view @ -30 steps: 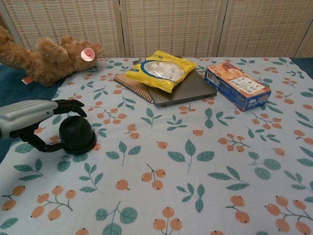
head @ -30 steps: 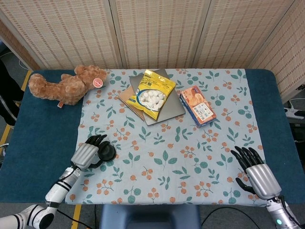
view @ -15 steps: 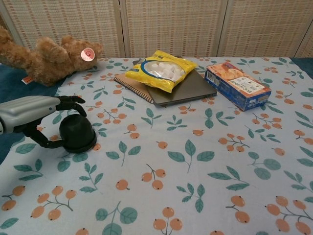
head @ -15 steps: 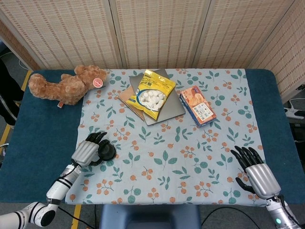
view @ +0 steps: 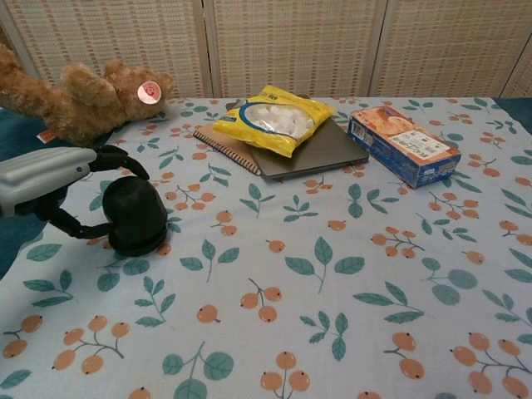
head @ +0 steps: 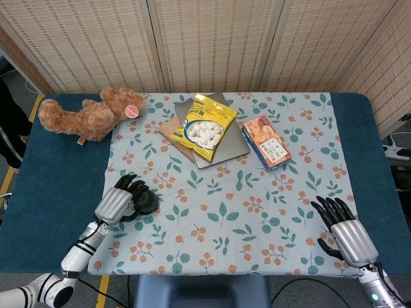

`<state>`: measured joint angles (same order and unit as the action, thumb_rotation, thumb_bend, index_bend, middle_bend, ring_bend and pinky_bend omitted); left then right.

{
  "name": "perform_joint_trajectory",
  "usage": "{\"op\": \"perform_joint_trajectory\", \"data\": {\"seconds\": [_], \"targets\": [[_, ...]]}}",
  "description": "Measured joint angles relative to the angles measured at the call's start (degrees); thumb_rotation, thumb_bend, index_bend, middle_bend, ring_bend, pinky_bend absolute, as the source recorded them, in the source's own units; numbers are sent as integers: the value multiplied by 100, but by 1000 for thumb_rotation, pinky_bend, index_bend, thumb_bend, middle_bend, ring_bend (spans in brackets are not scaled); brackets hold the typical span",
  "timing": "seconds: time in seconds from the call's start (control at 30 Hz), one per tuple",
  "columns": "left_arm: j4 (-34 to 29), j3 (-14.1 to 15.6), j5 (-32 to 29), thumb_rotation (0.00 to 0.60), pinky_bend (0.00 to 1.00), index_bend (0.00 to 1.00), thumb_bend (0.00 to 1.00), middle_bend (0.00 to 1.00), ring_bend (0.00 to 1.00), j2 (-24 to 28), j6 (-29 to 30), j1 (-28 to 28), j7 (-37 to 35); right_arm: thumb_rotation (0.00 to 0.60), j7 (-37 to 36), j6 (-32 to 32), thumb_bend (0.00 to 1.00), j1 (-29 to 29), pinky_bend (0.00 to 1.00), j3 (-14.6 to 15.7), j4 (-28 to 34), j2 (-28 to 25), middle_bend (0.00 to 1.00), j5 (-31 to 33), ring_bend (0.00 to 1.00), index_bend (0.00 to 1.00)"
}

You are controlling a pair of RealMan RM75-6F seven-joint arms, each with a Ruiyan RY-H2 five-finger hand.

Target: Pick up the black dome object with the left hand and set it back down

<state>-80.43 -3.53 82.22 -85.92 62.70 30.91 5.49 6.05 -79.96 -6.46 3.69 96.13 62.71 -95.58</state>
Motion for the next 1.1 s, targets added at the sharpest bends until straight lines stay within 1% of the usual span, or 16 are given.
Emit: {"op": "perform_joint_trajectory", "data": {"seconds": [0.13, 0.27, 0.37, 0.47, 0.57, 0.63, 0.73, 0.77, 0.87, 0.9, 0.93, 1.03, 1.1], "targets": [[-114, -70, 48, 600, 60, 574, 391, 155, 0, 148, 208, -35, -4, 600, -10, -7, 224, 2, 0, 5, 1, -6, 0, -9, 0, 0], [26, -156, -114, 600, 60, 544, 389, 154, 0, 236, 250, -72, 92, 600, -30, -48, 224, 14, 0, 9, 7, -18, 0, -37, 0, 0], [279, -186, -348, 600, 60, 515, 388, 151, 0, 246, 113, -92, 98, 600, -27, -55, 224, 16, 0, 20, 7, -13, 0, -67, 0, 0], [622, -190, -502, 600, 60, 508, 388, 150, 0, 198, -16, -108, 105, 600, -13, -42, 224, 15, 0, 30, 11, -5, 0, -75, 0, 0], [922, -163, -626, 600, 60, 492, 387, 147, 0, 113, -168, -129, 105, 600, -5, -43, 223, 17, 0, 27, 14, -2, 0, -67, 0, 0], [1038, -120, -648, 600, 60, 458, 385, 141, 0, 68, -218, -146, 115, 600, -2, -44, 224, 17, 0, 22, 14, 2, 0, -59, 0, 0], [1049, -73, -645, 600, 60, 361, 386, 131, 0, 60, -287, -159, 92, 600, 2, -43, 224, 18, 0, 18, 12, 13, 0, -54, 0, 0], [1027, -64, -644, 600, 60, 307, 386, 127, 0, 67, -307, -160, 78, 600, 2, -41, 224, 16, 0, 19, 9, 16, 0, -57, 0, 0], [978, -31, -623, 600, 62, 76, 385, 105, 0, 92, -371, -151, 75, 600, 1, -40, 224, 13, 0, 22, 3, 22, 0, -68, 0, 0], [974, -29, -621, 600, 62, 34, 385, 93, 0, 93, -373, -150, 91, 600, 1, -40, 224, 13, 0, 23, 3, 20, 0, -70, 0, 0], [974, -30, -624, 600, 62, 5, 385, 69, 0, 92, -376, -148, 104, 600, 1, -40, 224, 13, 0, 24, 2, 17, 0, -72, 0, 0], [949, -33, -664, 600, 62, 0, 383, 2, 0, 103, -414, -147, 146, 600, 12, -44, 224, 16, 0, 28, 5, 11, 0, -75, 0, 0], [899, -29, -670, 600, 64, 0, 383, 0, 0, 122, -416, -150, 188, 600, 13, -41, 224, 15, 0, 28, 4, 11, 0, -76, 0, 0]]}}
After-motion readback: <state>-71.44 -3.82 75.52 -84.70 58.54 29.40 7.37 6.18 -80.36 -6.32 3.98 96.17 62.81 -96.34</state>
